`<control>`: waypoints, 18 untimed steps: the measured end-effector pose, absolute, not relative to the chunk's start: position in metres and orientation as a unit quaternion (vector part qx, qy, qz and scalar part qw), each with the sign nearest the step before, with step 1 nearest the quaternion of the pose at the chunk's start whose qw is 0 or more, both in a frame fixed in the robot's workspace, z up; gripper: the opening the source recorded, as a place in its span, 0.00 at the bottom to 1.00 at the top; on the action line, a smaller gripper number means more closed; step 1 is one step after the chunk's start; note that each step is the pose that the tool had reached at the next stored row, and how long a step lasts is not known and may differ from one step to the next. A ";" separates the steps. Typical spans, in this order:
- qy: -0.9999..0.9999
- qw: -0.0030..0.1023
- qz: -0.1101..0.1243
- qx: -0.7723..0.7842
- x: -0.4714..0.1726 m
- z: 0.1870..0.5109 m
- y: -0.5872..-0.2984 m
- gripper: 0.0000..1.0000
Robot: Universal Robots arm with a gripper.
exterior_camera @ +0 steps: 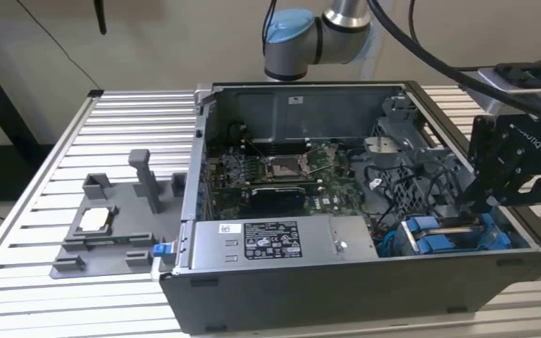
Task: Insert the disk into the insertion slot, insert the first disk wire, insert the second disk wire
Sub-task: 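Insert the first disk wire, then insert the second disk wire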
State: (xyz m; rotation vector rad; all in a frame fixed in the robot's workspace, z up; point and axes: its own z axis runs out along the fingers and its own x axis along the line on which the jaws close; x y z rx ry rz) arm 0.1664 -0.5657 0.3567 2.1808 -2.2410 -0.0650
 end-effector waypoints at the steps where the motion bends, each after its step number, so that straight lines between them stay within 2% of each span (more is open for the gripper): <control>1: -0.716 0.007 -0.020 0.697 0.166 0.358 -0.565 0.27; 12: -0.716 0.006 -0.017 0.697 0.166 0.396 -0.564 0.27; 18: -0.716 0.006 -0.017 0.698 0.166 0.397 -0.564 0.27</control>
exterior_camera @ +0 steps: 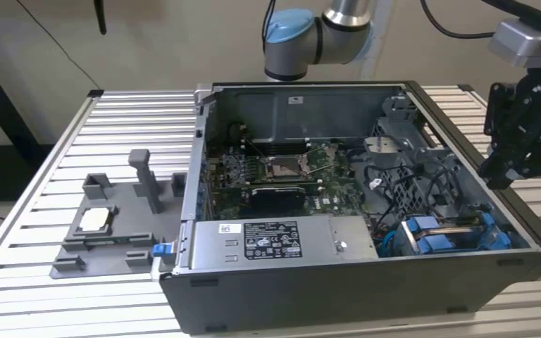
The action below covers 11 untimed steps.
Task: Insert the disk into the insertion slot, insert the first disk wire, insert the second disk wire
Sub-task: 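Insert the second disk wire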
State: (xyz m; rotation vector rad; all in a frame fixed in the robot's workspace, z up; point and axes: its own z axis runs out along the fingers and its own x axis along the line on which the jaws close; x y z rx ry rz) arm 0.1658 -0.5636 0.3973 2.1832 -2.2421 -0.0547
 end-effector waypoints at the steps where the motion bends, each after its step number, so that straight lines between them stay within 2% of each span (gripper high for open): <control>1: -0.716 0.006 -0.017 0.697 0.165 0.397 -0.564 0.27; 11: -0.716 0.004 -0.016 0.698 0.140 0.397 -0.556 0.27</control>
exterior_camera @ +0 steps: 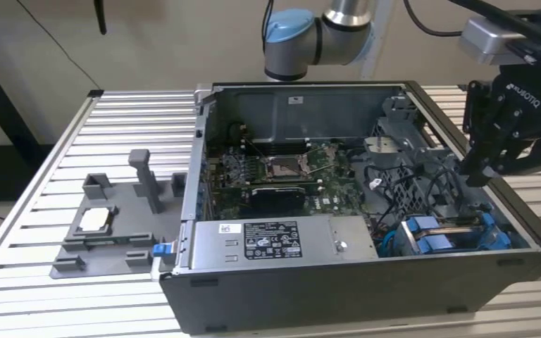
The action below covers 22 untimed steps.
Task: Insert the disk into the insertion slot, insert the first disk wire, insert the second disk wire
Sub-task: 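Insert the second disk wire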
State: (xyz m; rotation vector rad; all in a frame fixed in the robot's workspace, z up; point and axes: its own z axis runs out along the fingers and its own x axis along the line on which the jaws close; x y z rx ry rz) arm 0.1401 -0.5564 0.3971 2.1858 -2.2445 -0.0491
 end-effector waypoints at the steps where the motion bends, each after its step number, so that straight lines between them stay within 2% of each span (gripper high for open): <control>1: -0.716 0.004 -0.015 0.698 0.137 0.397 -0.555 0.27; 16: -0.714 0.001 -0.005 0.700 0.110 0.394 -0.518 0.27; 19: -0.713 0.005 0.003 0.701 0.106 0.394 -0.512 0.27; 22: -0.711 0.014 0.016 0.703 0.104 0.393 -0.510 0.27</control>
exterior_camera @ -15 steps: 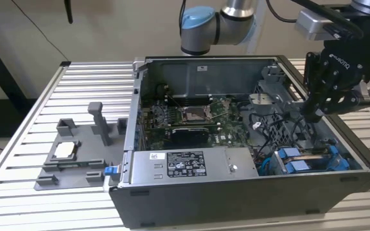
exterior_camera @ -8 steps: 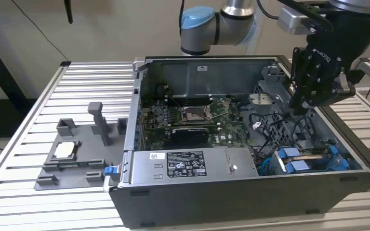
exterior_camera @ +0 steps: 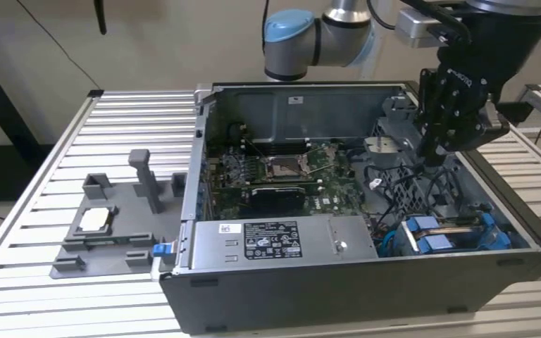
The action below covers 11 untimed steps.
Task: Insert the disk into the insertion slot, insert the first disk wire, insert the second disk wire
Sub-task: 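Insert the second disk wire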
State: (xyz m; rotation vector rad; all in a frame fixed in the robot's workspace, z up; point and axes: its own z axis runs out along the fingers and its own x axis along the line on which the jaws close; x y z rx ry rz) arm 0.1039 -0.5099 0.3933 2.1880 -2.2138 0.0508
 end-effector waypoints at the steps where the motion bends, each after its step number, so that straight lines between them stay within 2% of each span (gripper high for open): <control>1: -0.710 0.015 0.018 0.704 0.103 0.393 -0.510 0.27; 6: -0.710 0.016 0.018 0.704 0.102 0.393 -0.509 0.27; 11: -0.709 0.016 0.034 0.704 0.097 0.392 -0.505 0.27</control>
